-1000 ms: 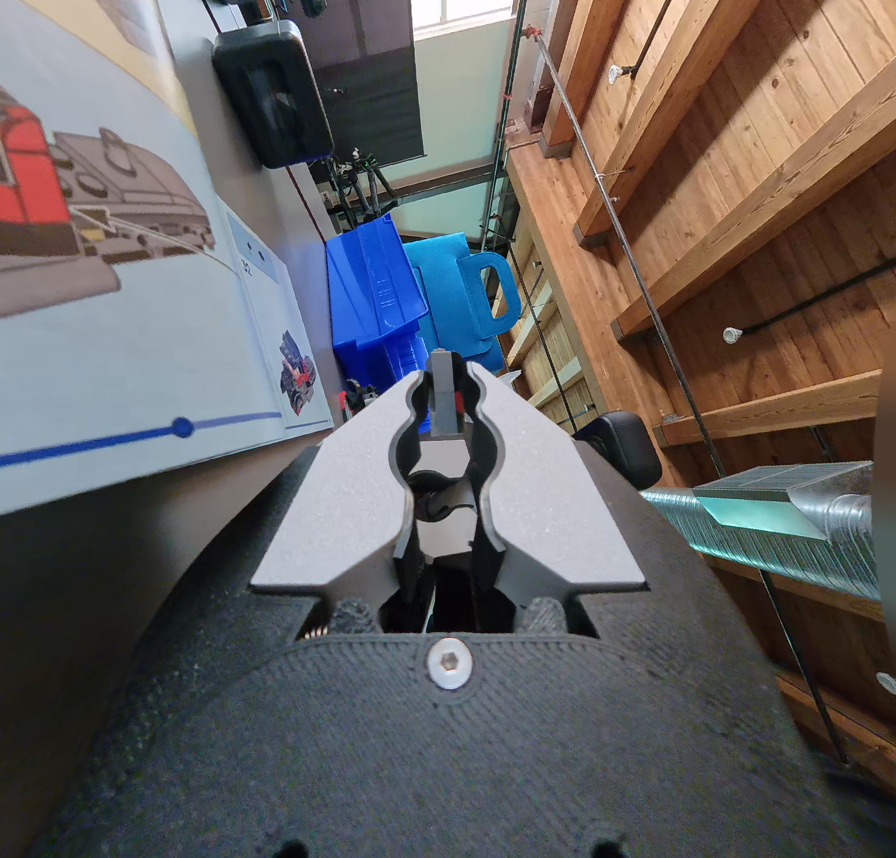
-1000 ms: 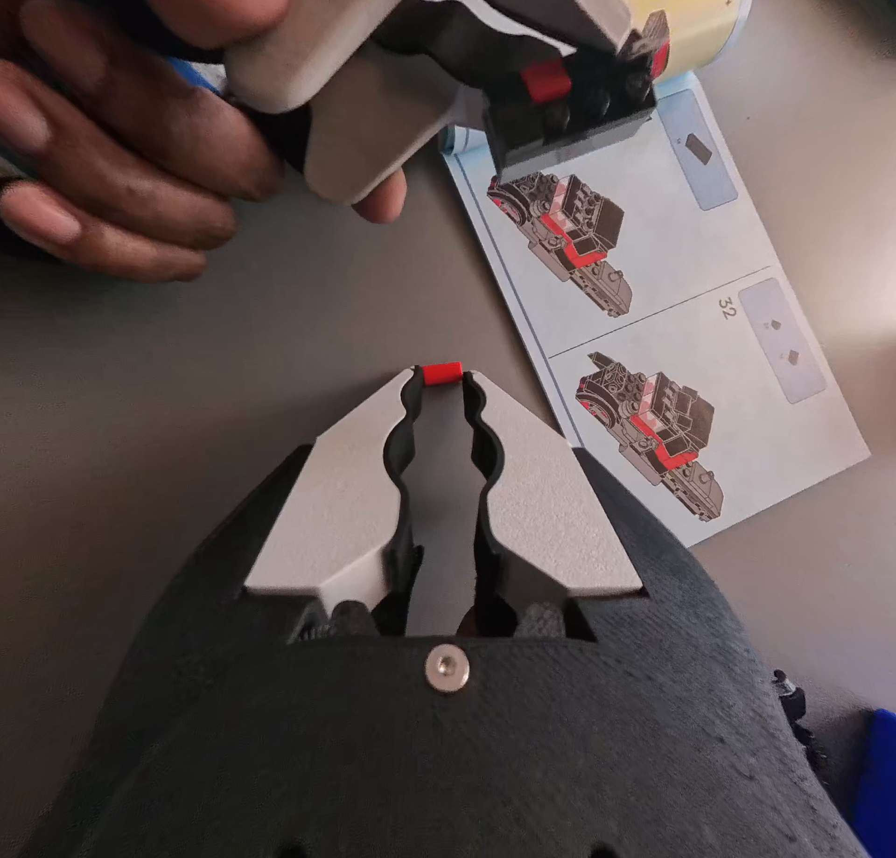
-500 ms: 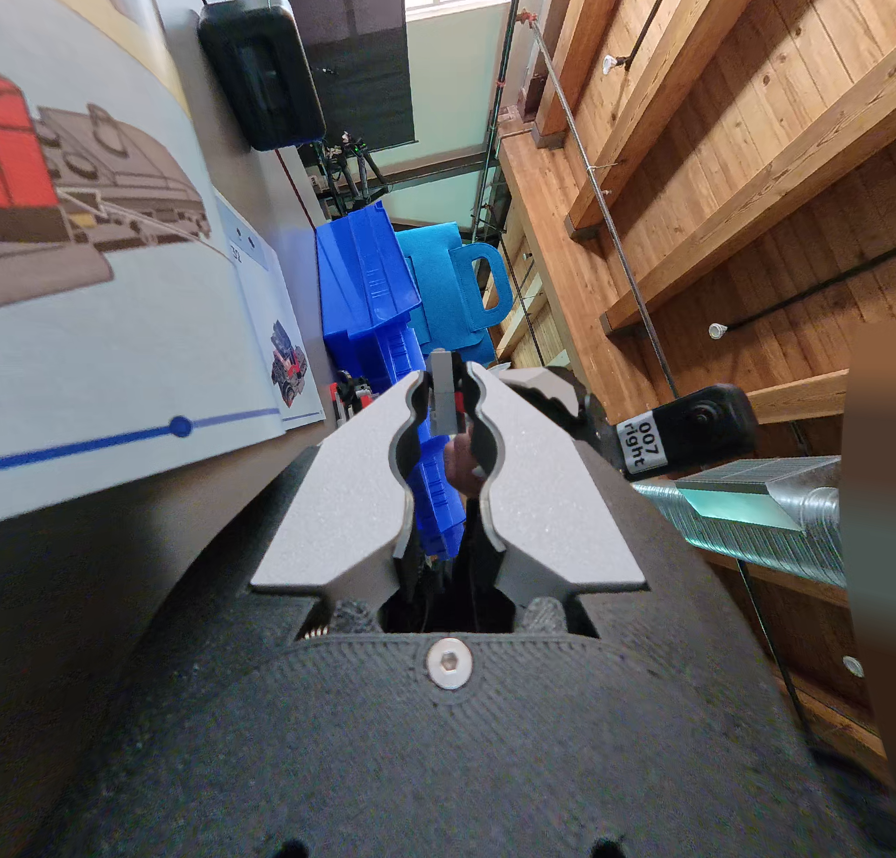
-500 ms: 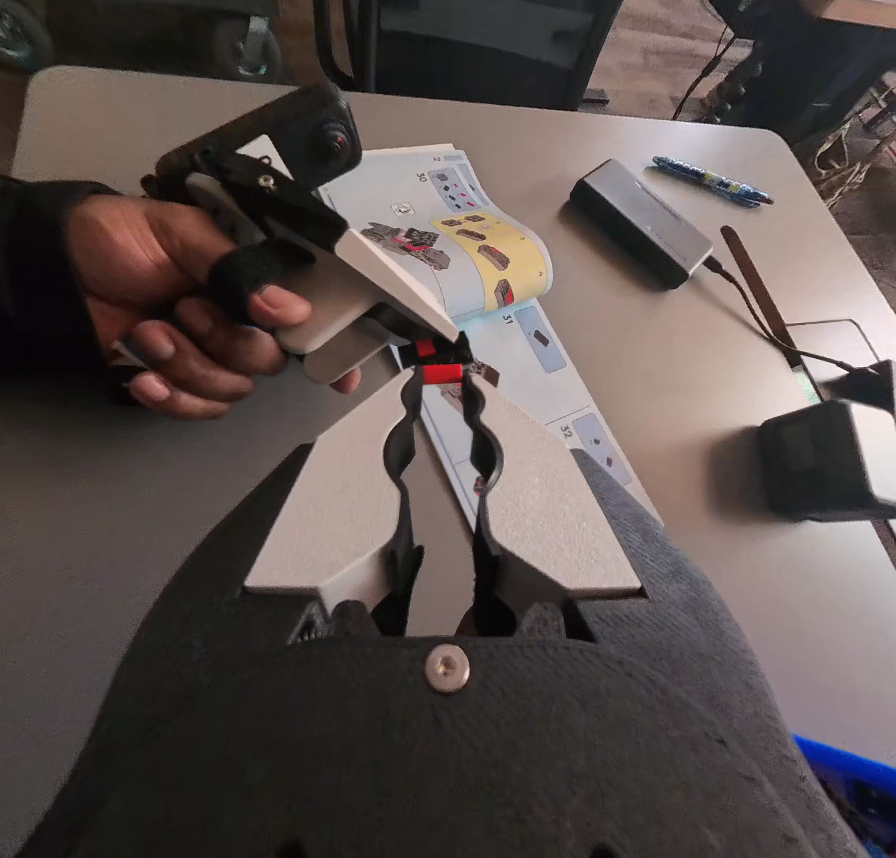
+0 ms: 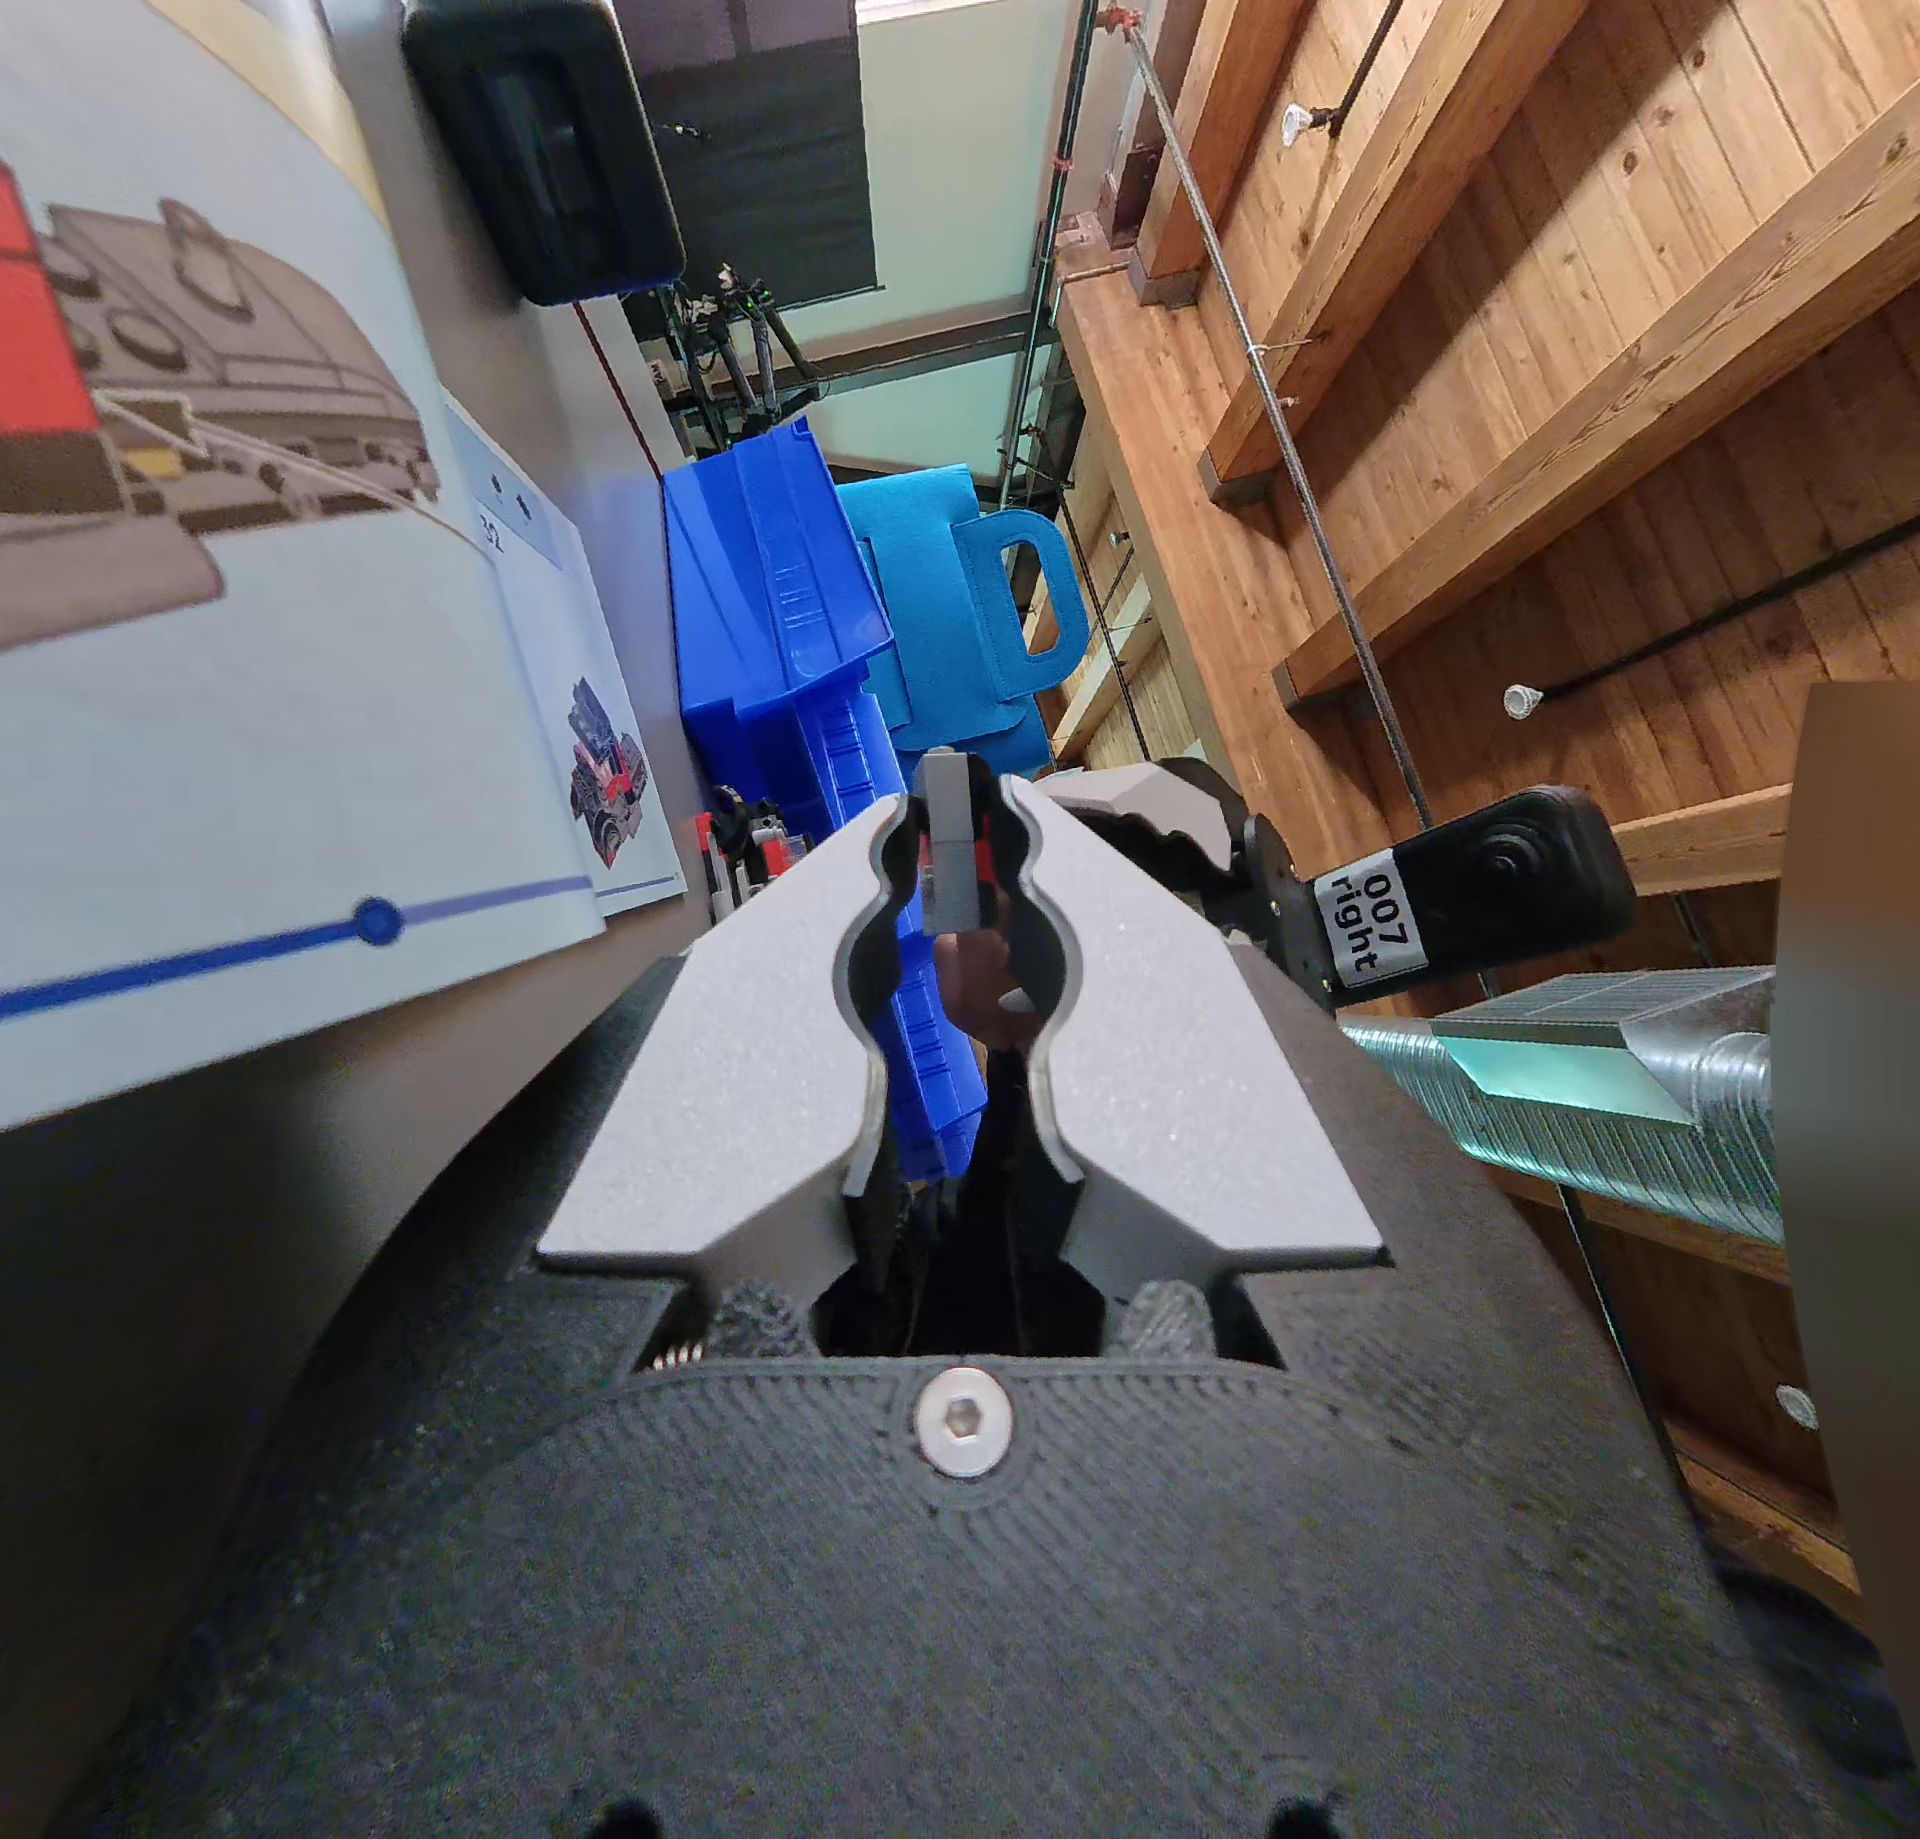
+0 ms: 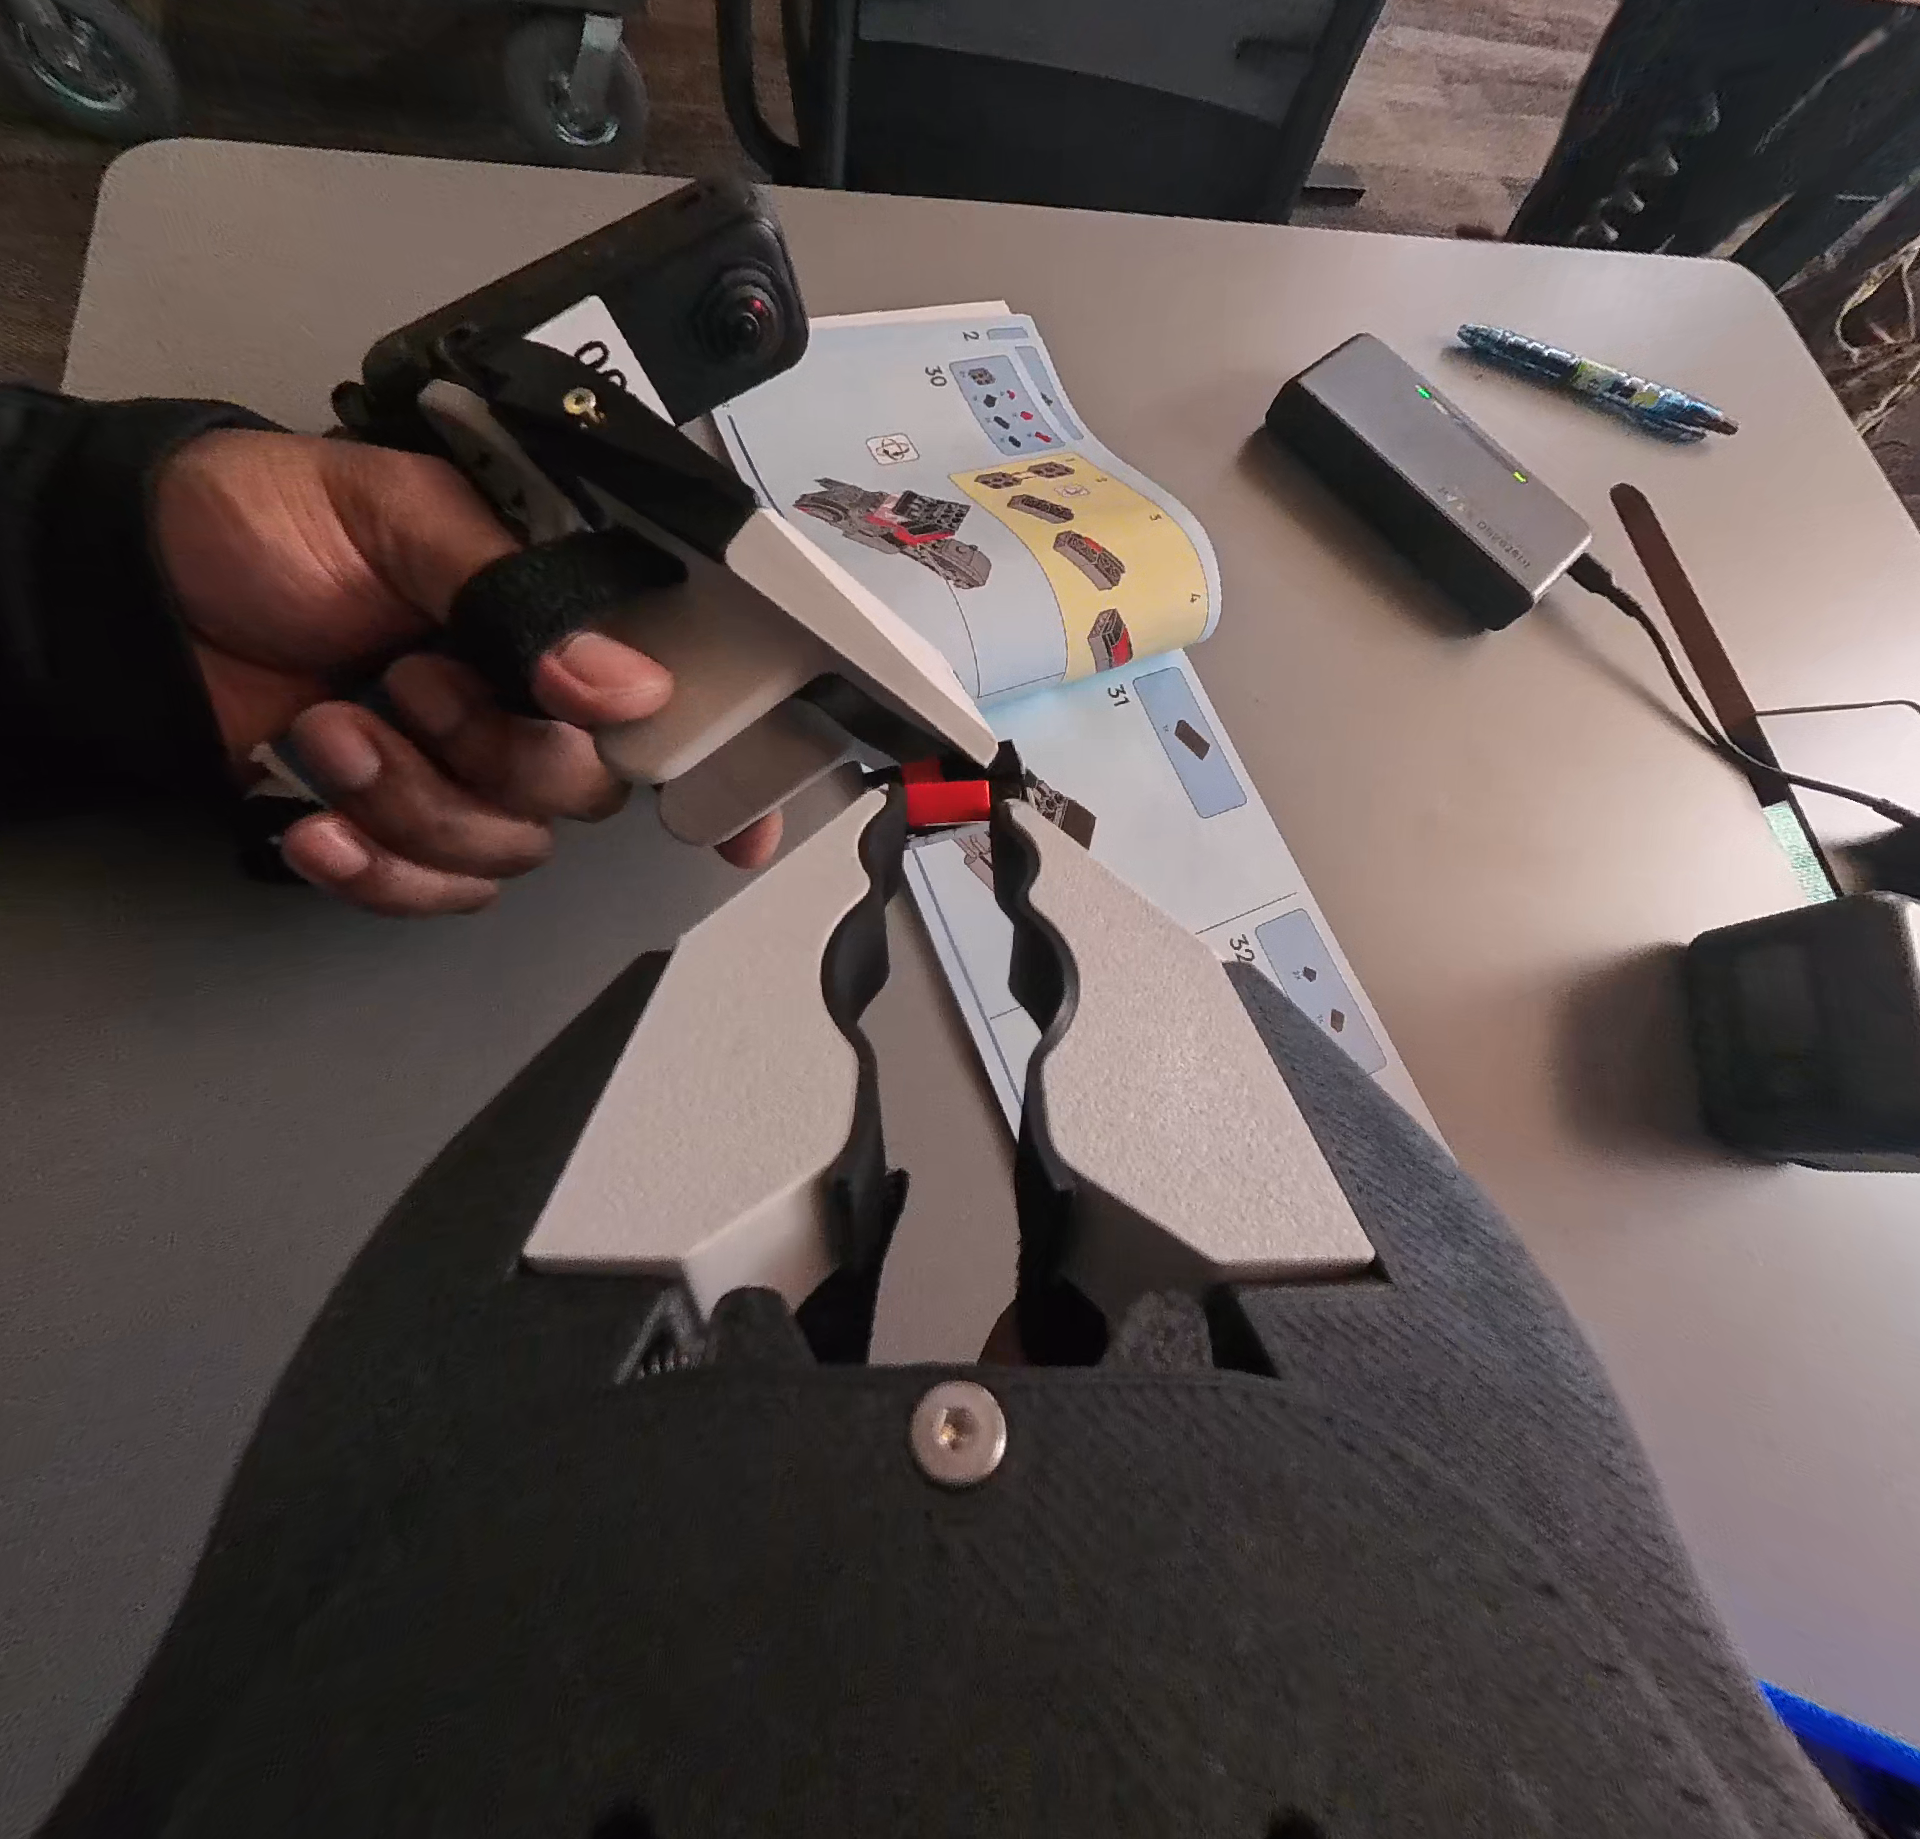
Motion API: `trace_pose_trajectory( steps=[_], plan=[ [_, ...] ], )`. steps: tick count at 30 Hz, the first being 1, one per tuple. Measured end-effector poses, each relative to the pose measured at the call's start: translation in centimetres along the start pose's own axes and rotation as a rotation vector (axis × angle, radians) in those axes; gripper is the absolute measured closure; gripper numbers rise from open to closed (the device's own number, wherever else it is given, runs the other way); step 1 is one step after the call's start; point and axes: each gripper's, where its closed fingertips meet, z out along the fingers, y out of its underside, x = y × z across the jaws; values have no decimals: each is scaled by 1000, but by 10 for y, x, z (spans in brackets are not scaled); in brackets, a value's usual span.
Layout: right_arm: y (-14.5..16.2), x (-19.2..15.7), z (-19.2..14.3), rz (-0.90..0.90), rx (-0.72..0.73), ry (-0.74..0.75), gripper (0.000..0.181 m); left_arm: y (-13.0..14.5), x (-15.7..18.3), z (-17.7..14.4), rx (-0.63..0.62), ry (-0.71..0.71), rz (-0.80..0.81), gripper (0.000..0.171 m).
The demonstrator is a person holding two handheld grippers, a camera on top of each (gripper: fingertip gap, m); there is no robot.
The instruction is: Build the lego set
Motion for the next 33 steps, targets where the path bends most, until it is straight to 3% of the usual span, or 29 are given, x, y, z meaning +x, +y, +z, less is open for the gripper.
trace_pose_trajectory(
  steps=[33],
  plan=[
    [2,0,3,3,-2,-9,163,1,0,0,-3,5,-1,158]
  ],
)
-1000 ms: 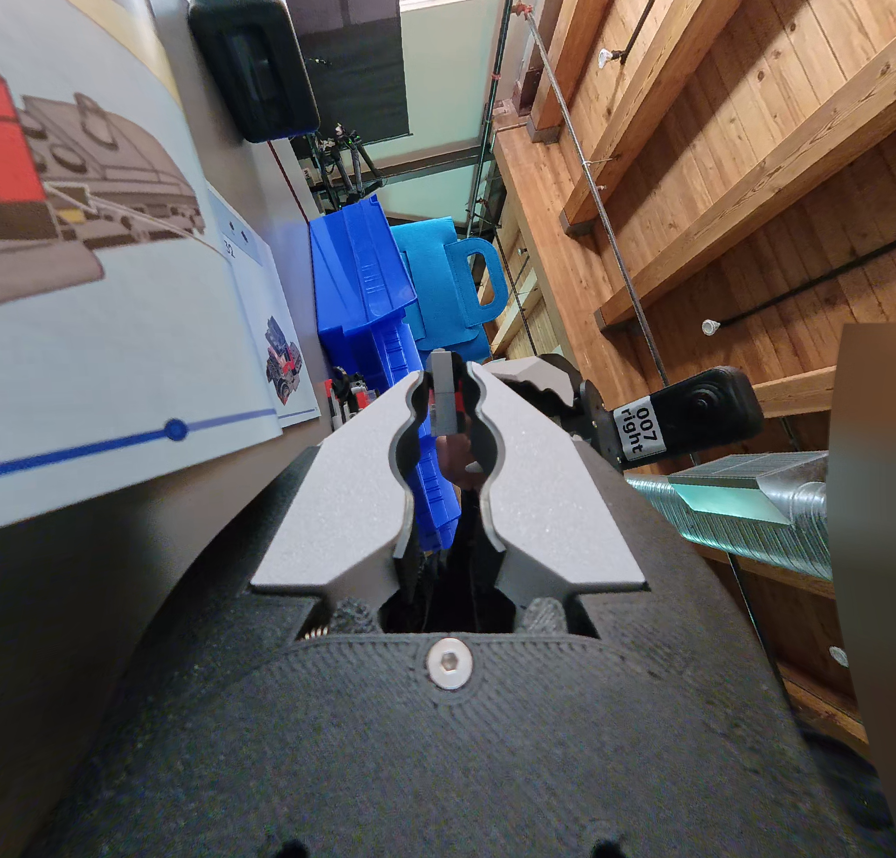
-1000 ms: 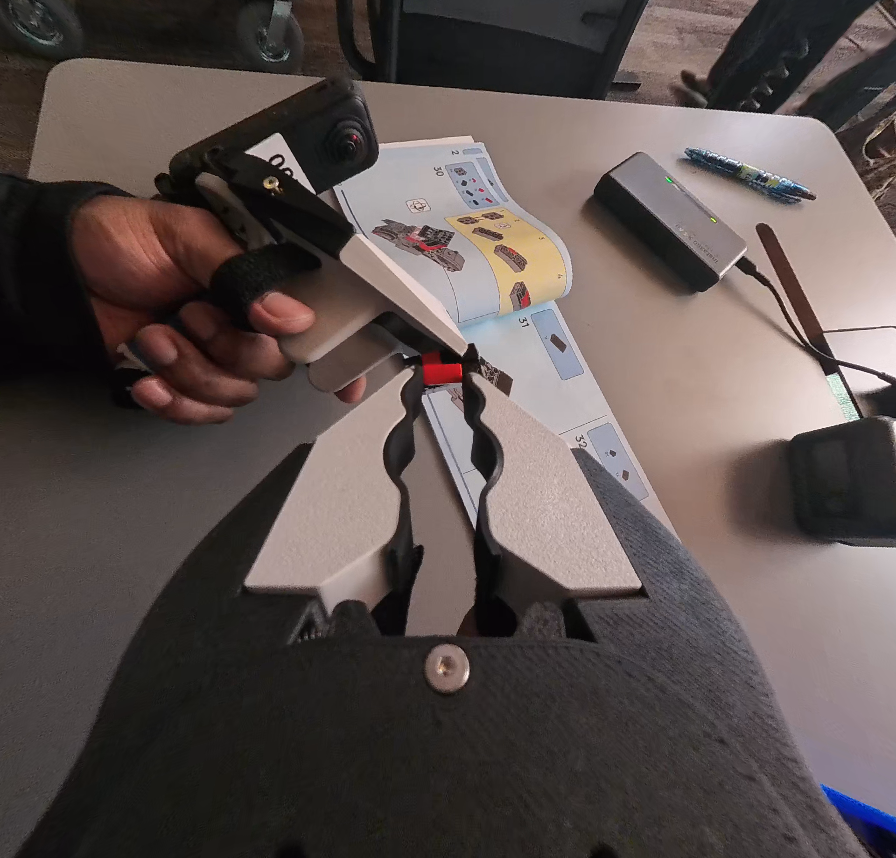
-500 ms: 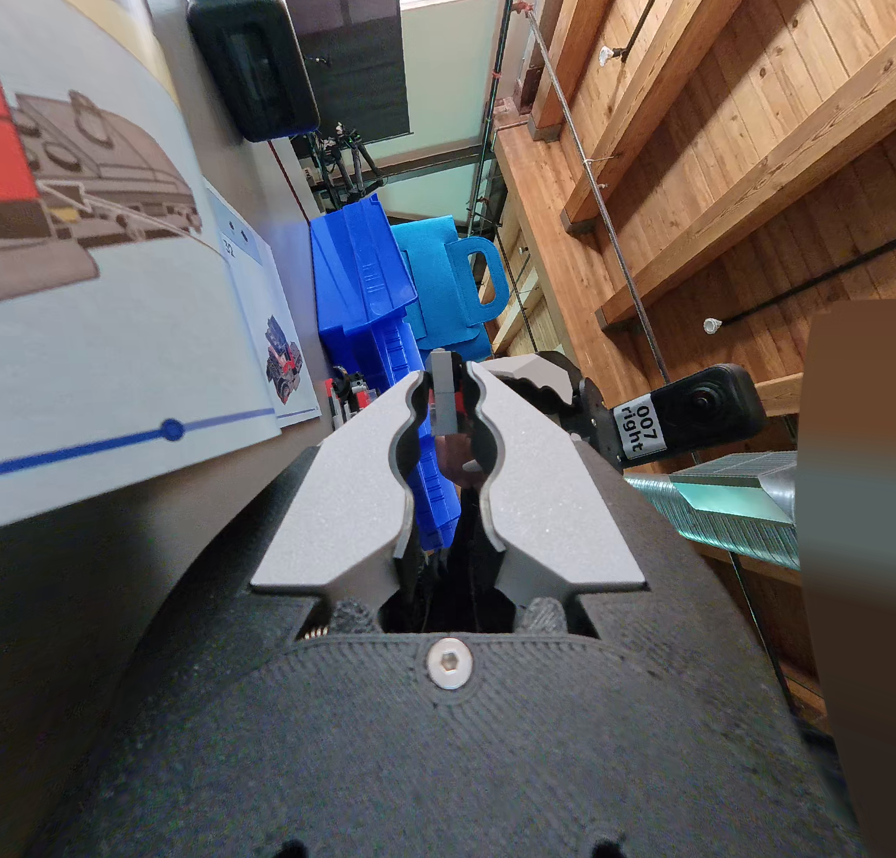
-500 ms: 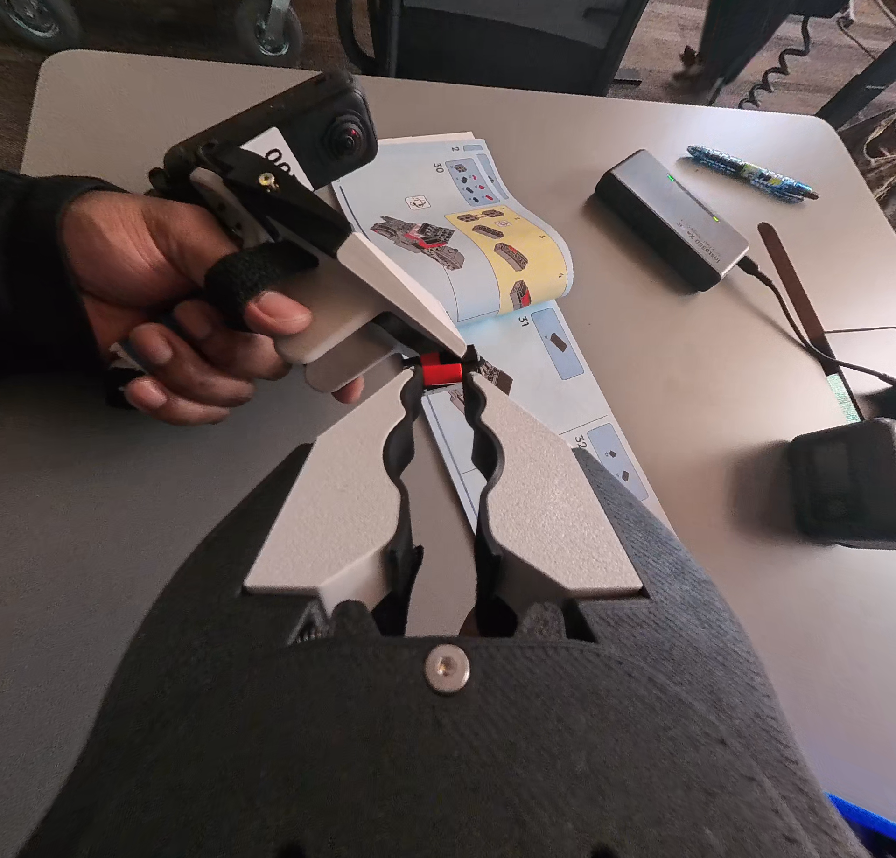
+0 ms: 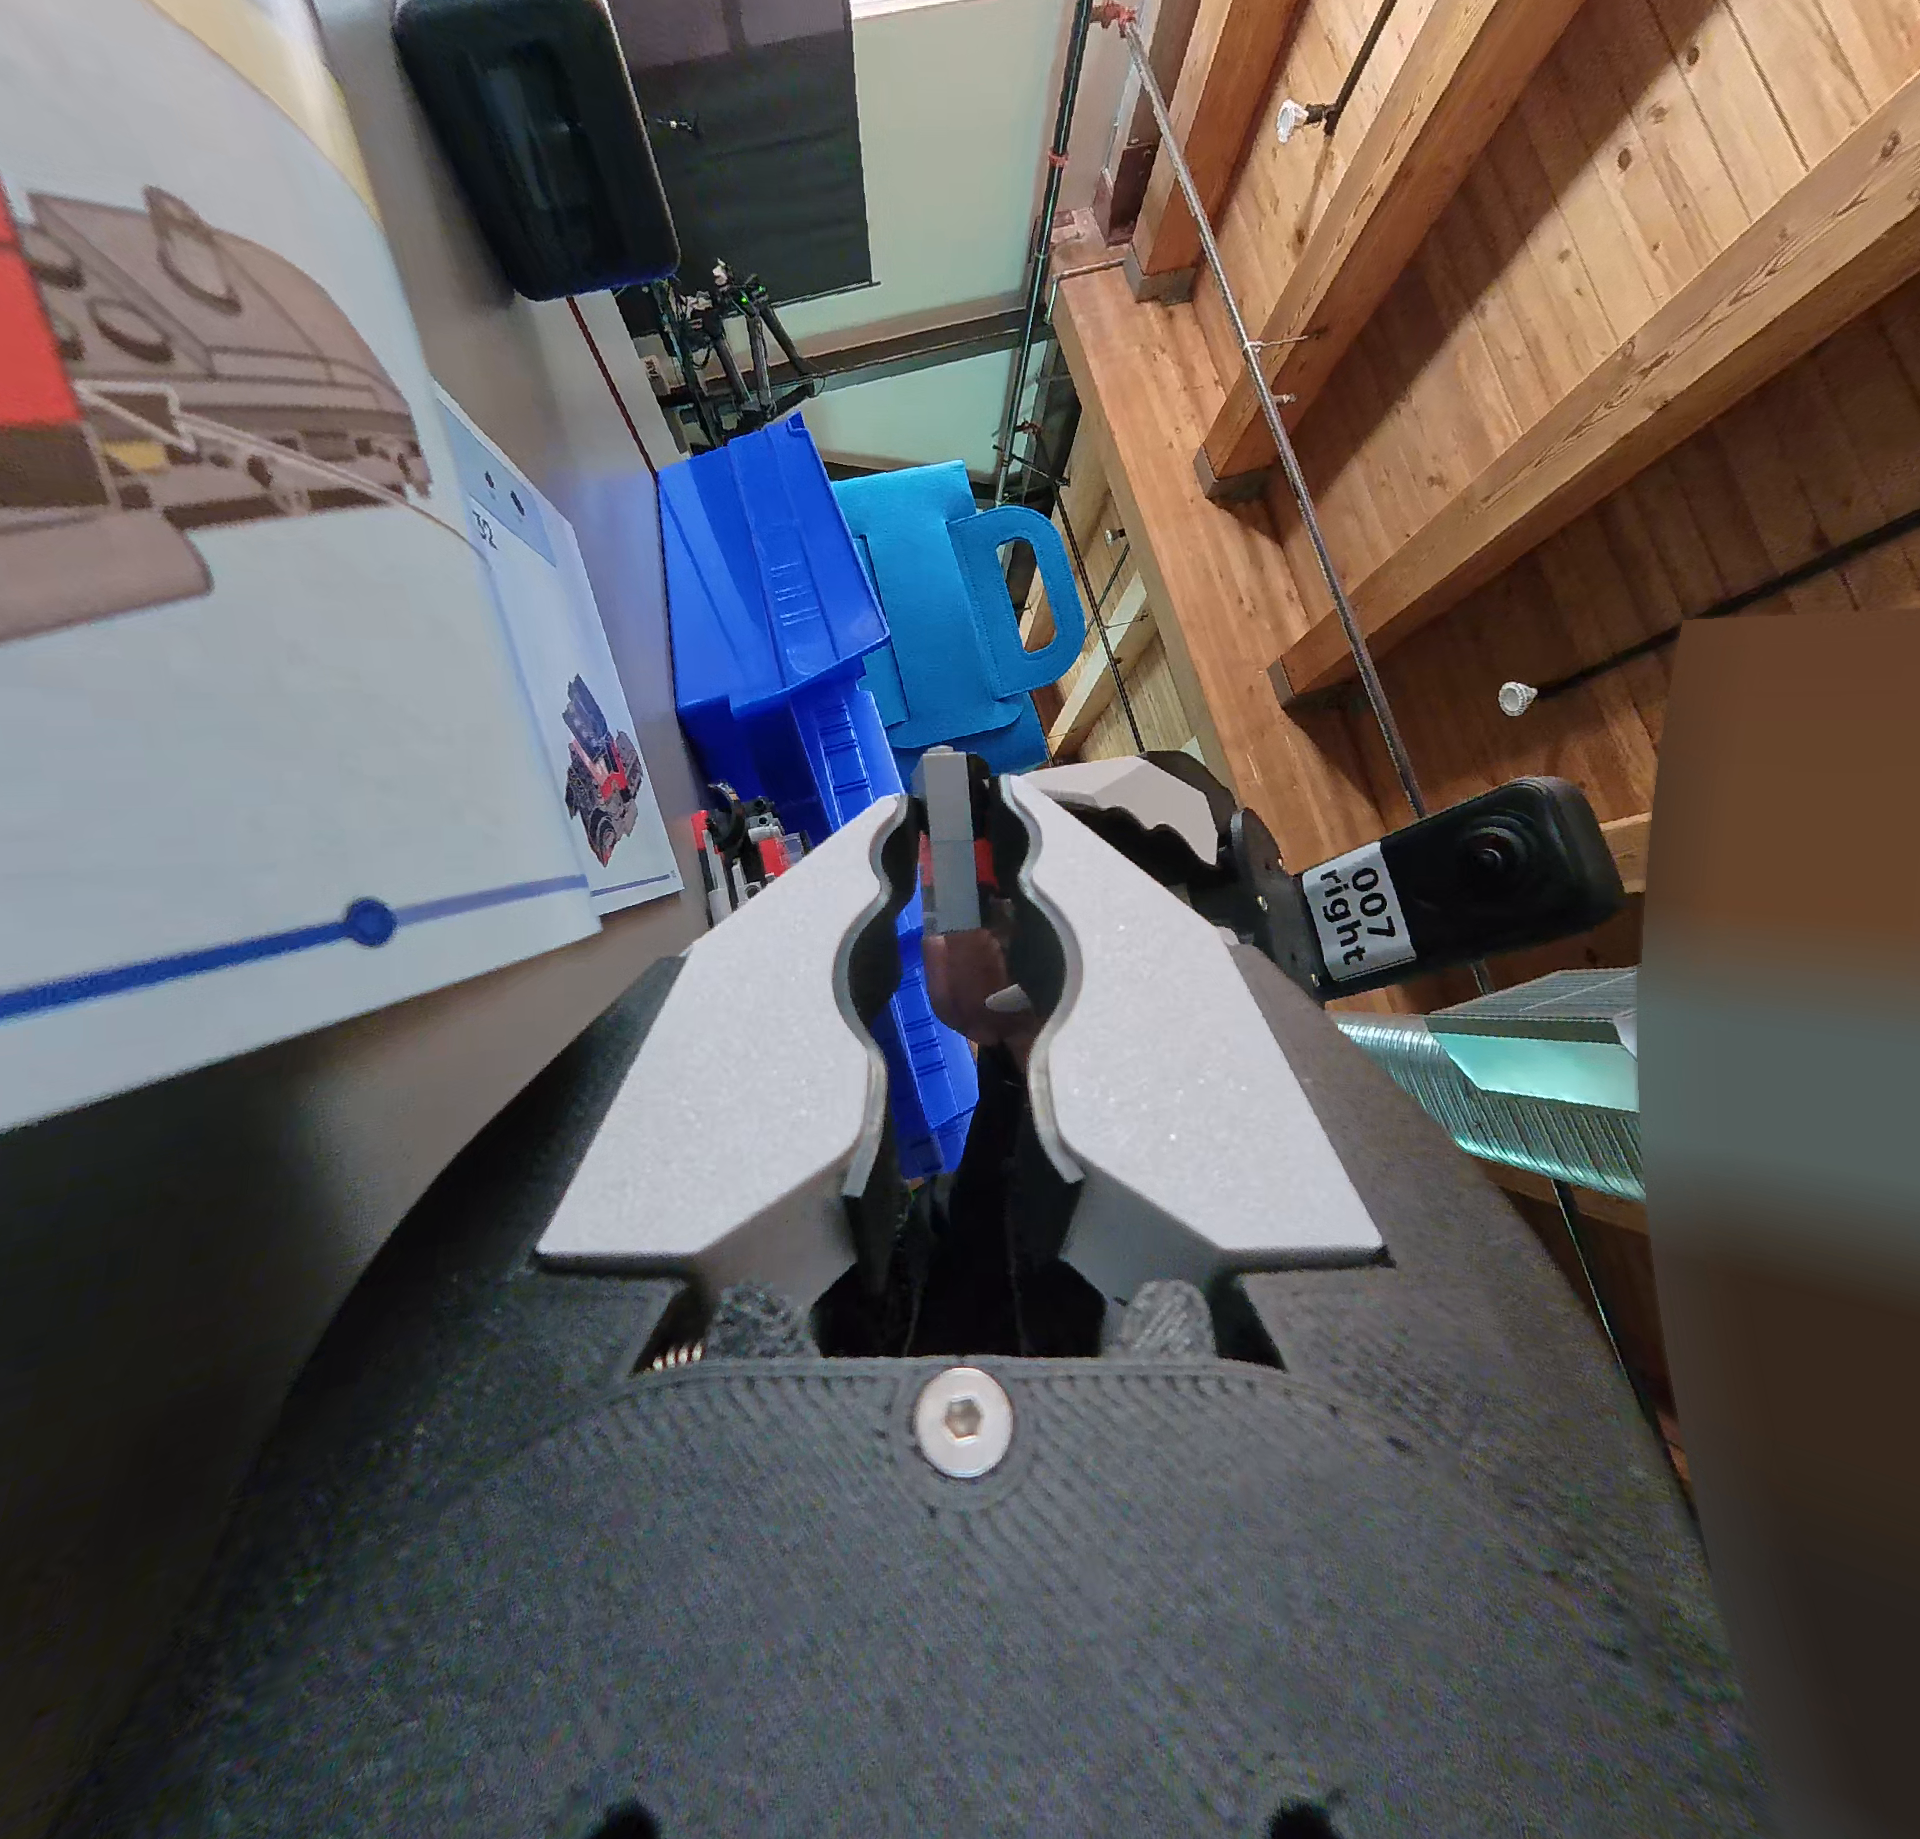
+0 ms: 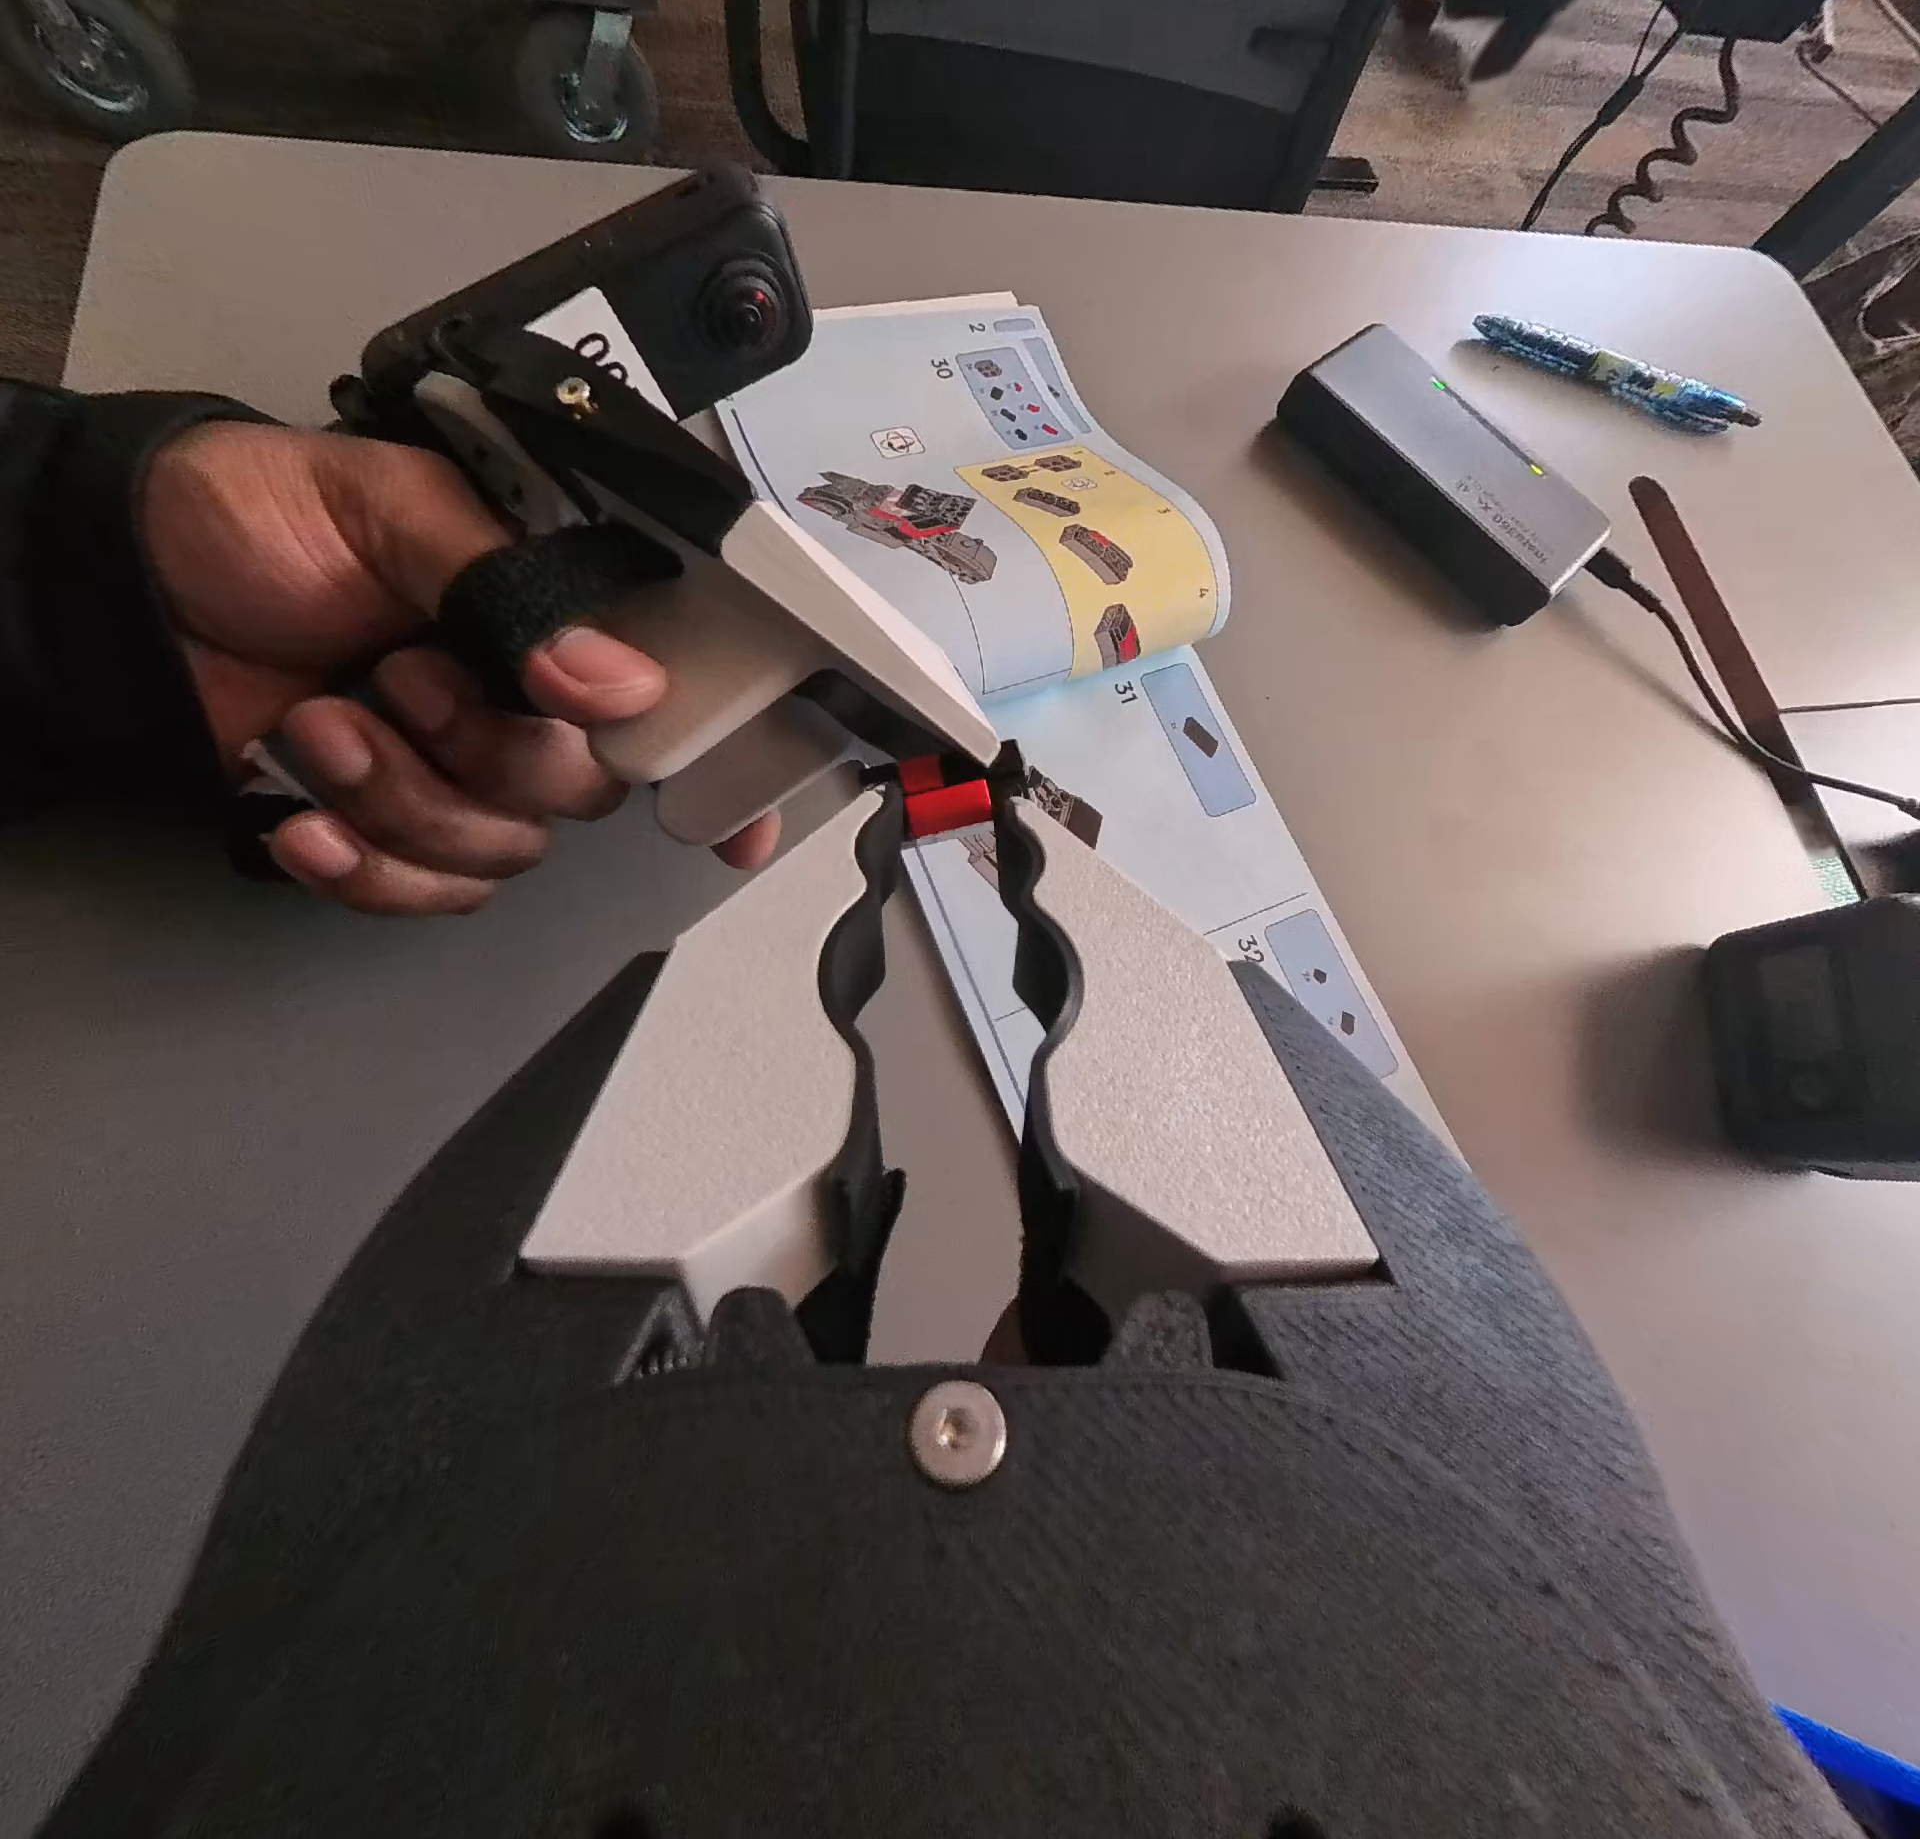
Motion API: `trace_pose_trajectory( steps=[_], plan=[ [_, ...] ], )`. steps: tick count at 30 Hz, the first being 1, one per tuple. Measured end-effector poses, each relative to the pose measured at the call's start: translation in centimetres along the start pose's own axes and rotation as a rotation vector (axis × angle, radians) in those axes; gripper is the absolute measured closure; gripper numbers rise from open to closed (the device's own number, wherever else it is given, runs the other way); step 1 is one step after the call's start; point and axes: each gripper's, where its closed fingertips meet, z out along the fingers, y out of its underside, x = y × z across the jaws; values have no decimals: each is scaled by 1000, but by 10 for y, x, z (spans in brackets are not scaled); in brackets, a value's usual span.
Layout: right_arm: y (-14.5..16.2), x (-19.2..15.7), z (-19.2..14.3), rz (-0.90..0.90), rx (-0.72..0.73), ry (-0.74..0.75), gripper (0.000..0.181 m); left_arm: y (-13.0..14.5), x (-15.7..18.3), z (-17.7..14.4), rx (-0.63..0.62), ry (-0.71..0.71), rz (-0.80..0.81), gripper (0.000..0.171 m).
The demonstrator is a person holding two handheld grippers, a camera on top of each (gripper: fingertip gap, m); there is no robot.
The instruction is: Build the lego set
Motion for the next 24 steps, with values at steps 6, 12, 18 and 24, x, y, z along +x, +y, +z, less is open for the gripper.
trace_pose_trajectory(
  steps=[6,12,18,24],
  plan=[
    [-1,-1,1,1,2,3,163,0,0,0,1,2,-1,158],
    [-2,0,1,2,7,11,163,-1,0,0,4,3,-2,158],
    [-2,-1,1,5,13,10,163,-1,0,-1,6,6,-5,158],
    [-2,-1,3,4,16,10,163,-2,1,-1,7,8,-9,158]
  ],
)
